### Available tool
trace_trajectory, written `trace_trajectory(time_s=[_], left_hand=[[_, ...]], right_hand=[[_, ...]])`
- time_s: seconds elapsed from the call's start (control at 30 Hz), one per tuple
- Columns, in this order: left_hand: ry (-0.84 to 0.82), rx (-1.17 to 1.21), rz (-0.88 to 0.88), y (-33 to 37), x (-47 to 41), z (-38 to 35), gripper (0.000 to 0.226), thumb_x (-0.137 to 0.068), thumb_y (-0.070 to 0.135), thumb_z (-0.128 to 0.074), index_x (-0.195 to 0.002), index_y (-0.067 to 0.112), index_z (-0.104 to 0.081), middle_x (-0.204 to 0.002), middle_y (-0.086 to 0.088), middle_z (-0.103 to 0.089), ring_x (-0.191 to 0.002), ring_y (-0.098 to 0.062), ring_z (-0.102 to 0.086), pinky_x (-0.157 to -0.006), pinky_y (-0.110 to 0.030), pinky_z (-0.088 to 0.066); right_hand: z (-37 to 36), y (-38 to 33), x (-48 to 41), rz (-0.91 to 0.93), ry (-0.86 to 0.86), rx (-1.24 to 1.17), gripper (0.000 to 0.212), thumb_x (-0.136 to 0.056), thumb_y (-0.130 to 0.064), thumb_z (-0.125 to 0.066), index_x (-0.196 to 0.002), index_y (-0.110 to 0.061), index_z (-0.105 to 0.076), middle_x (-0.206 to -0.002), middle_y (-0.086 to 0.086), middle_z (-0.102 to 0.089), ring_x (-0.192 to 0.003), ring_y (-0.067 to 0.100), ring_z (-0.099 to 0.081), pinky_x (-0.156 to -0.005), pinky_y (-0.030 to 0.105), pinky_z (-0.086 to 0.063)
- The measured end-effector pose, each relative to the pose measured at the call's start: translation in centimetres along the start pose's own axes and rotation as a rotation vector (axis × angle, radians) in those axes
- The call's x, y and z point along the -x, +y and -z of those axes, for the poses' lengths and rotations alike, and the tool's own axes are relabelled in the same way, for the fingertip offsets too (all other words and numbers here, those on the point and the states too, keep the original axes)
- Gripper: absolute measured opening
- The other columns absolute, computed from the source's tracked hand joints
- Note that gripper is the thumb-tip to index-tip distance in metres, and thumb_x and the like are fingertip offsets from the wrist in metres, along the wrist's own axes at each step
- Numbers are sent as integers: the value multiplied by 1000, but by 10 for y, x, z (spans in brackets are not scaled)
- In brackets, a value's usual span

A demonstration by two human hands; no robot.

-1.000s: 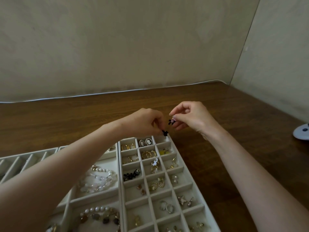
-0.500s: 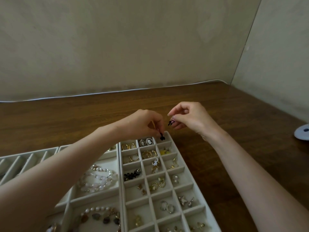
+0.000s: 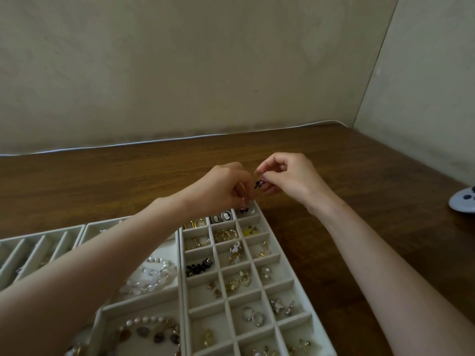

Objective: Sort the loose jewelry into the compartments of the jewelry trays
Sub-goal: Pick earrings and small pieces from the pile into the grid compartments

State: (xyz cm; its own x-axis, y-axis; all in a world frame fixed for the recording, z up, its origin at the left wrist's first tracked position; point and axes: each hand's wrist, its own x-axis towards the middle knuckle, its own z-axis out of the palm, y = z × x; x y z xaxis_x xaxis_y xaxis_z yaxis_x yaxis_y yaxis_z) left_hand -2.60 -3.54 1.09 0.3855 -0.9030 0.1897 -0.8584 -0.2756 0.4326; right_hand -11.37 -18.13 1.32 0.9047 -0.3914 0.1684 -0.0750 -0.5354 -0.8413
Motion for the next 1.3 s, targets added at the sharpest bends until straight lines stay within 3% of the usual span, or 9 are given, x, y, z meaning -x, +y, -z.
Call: trace_trajectory(time_s=[0.13, 0.27, 0.43, 0.6, 0.7, 0.87, 1.0, 1.17, 1.3], left_hand=[[-47, 5, 27, -1, 0, 1, 6, -78, 12, -70, -80, 18, -69, -111, 7, -53, -88, 1, -57, -79, -8, -47], [-115, 49, 74, 4, 1, 3, 8, -78, 10, -69, -84, 14, -66, -101, 8, -57, -85, 1, -58, -78, -18, -52], [-149, -118, 26, 9, -3, 2, 15, -80, 8, -66, -79, 20, -57, -90, 14, -46, -79, 2, -50, -70, -10, -44], [-141, -269, -63, 9, -5, -6, 19, -82, 7, -64, -79, 24, -55, -102, 8, -45, -87, -7, -52, -80, -25, -50], [-130, -284, -69, 7, -3, -11, 20, -83, 8, -64, -77, 26, -57, -108, 6, -45, -89, -11, -55, -78, -29, -53], [-71, -347, -78, 7, 3, -2, 8, -84, 19, -65, -88, 25, -67, -109, 10, -45, -99, -6, -45, -80, -27, -49], [-92, -381, -104, 4, 8, 9, 14, -87, 23, -61, -97, 31, -67, -107, 9, -45, -103, -6, -39, -81, -25, -44], [-205, -450, -132, 1, 10, 9, 32, -92, 14, -52, -113, 38, -59, -112, 9, -39, -101, -6, -32, -87, -19, -32], [-197, -443, -157, -2, 11, 11, 32, -92, 15, -52, -110, 40, -60, -109, 11, -36, -97, -2, -26, -87, -17, -27]], right_hand=[[0, 0, 0, 11, 9, 8, 14, -89, 0, -56, -94, -9, -65, -87, 5, -67, -72, 12, -69, -66, 22, -57], [0, 0, 0, 15, 8, 13, 13, -89, -1, -57, -94, -9, -66, -86, 5, -67, -73, 11, -69, -65, 21, -57], [0, -1, 0, 20, 14, 18, 13, -89, -1, -57, -94, -9, -66, -86, 4, -67, -74, 10, -68, -65, 21, -57], [0, -2, 1, 20, 25, 18, 13, -89, -2, -57, -94, -9, -66, -87, 4, -67, -76, 10, -68, -67, 22, -58], [0, -3, 1, 19, 31, 21, 13, -89, -2, -57, -95, -10, -66, -88, 5, -68, -77, 11, -68, -69, 23, -58], [1, -3, 1, 7, 55, 25, 13, -89, -3, -57, -95, -10, -66, -86, 4, -68, -74, 9, -68, -64, 19, -57], [1, -1, 0, 5, 57, 16, 12, -89, -3, -58, -93, -11, -66, -85, 4, -68, -72, 9, -69, -65, 21, -57], [0, 0, -1, 6, 23, 29, 13, -88, -4, -60, -94, -14, -65, -88, 2, -67, -77, 9, -68, -69, 22, -57], [-2, -1, -1, 3, -9, 6, 15, -85, -2, -63, -93, -14, -67, -91, 2, -67, -80, 10, -69, -74, 26, -58]])
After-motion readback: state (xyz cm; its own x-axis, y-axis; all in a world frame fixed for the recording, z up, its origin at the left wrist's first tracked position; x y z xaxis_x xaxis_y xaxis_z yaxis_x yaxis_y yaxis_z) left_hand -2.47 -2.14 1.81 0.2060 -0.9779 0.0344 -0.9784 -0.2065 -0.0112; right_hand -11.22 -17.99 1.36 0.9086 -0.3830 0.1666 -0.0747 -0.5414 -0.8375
